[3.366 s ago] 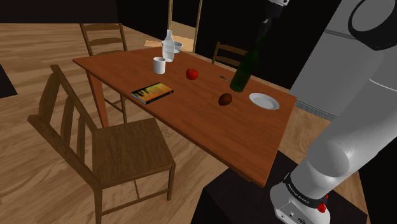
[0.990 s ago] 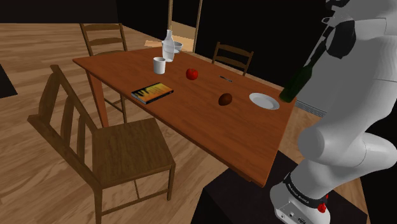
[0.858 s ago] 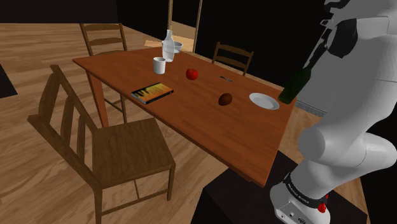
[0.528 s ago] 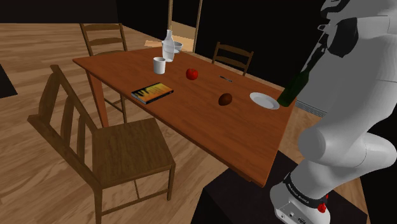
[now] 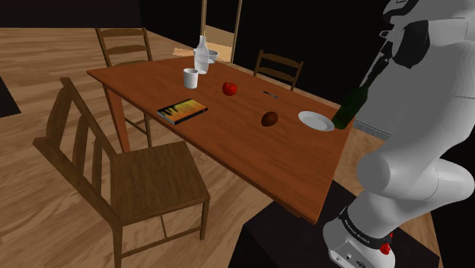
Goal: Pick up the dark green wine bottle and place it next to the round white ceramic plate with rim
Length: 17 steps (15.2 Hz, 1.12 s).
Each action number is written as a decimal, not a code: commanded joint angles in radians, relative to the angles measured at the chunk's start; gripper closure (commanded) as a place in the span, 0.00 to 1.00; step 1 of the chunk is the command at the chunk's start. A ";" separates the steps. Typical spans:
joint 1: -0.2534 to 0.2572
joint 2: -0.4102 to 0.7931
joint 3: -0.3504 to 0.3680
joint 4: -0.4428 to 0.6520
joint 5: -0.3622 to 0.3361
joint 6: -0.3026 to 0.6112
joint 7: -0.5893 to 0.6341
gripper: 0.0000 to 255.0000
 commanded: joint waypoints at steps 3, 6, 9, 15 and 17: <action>0.000 0.000 0.000 0.000 0.000 0.000 0.000 0.00; -0.012 0.009 -0.001 0.048 0.005 -0.039 0.001 0.00; -0.057 0.052 -0.001 0.206 0.029 -0.157 0.006 0.00; -0.058 0.052 0.000 0.206 0.028 -0.157 0.006 0.00; -0.057 0.051 0.000 0.206 0.028 -0.157 0.006 0.00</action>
